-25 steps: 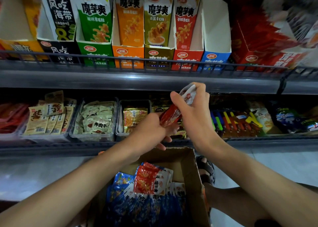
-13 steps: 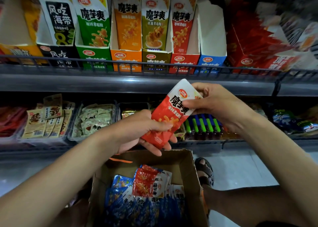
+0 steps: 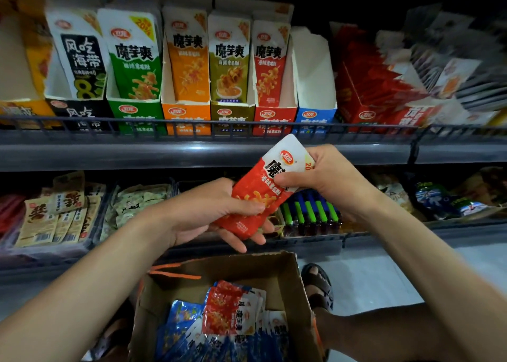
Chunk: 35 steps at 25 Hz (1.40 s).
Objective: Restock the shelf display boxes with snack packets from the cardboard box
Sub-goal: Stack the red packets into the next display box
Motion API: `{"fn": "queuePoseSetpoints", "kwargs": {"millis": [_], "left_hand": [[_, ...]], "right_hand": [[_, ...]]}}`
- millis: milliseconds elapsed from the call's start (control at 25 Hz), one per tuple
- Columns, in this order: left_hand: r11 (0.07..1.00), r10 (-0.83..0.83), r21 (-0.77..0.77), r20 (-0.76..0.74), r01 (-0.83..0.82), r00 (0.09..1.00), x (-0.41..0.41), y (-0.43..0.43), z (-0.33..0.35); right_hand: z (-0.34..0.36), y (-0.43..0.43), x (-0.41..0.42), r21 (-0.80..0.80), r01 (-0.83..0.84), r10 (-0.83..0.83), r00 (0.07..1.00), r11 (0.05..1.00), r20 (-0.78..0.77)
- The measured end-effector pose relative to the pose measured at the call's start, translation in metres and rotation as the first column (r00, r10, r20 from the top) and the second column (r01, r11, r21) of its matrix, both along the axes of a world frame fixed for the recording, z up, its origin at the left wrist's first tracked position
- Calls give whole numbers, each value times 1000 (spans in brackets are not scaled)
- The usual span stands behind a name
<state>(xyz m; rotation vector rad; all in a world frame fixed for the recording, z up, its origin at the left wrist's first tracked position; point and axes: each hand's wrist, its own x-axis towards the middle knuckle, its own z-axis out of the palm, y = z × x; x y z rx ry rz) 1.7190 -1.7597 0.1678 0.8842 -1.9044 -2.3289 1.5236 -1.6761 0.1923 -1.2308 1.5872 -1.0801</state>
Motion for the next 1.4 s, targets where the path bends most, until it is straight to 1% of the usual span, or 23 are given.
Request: {"fn": "queuePoseSetpoints", "kwargs": {"millis": [80,160,240,280,320,360,400,440,480,520,600,680,800,880,960,1040,1120,1160,1240,1400], "left_hand": [[999,44,-10,-55,-44,998,-9,-5,14],[989,123,-60,-128,-132,984,-18,-11,28],[947,248,-144,-237,-286,939,-28,-19,40],[900,319,-206,-289,-384,902,-32,-23,43],[817,392,-302,-335,-491,857,-37,-28,44],[671,453,-455,-373,-585,810,-43,-33,44],[449,489,-655,-388,-607,781,-47,-39,43],[199,498,-826,-378,-527,781,-52,-42,42],[-3,486,-913,-357,-407,798,-56,-44,41],[-116,464,-943,-330,-313,822,-61,-47,39],[-204,437,-961,-262,-189,861,-69,-52,33],[-249,444,-961,-221,-118,868,-75,-57,28],[-252,457,-959,-239,-132,857,-78,-61,27],[-246,464,-957,-257,-155,848,-79,-61,27],[-228,466,-959,-257,-166,847,-80,-63,26],[-209,461,-961,-262,-184,848,-80,-63,25],[-201,459,-959,-271,-198,846,-81,-64,25],[-199,457,-959,-275,-204,846,-82,-65,24],[-198,451,-956,-283,-214,847,-83,-67,22],[-215,450,-950,-301,-225,841,-84,-69,19]], "right_hand": [[10,0,-7,-94,53,-52,999,994,11],[27,0,-17,-184,117,-112,993,976,34],[49,-6,-31,-302,218,-222,975,928,21],[60,-10,-39,-362,275,-285,958,891,26],[71,-15,-45,-418,327,-344,938,847,38],[82,-21,-50,-468,364,-392,919,805,41],[91,-28,-54,-506,389,-428,903,770,42],[96,-38,-59,-533,407,-462,886,742,33],[101,-48,-63,-552,415,-485,874,723,21],[104,-59,-67,-565,415,-505,863,713,-4],[107,-78,-70,-583,389,-542,834,713,-107],[108,-92,-66,-588,342,-576,772,733,-269],[111,-109,-56,-547,293,-590,626,784,-510],[114,-122,-50,-441,275,-516,548,854,-658],[115,-135,-48,-324,224,-394,504,919,-769],[115,-145,-45,-226,101,-246,505,969,-827],[113,-152,-46,-156,-16,-126,506,988,-853],[110,-157,-48,-135,-45,-96,490,990,-866],[103,-168,-55,-133,-50,-96,451,990,-888],[87,-180,-61,-180,-22,-161,357,983,-920]]}}
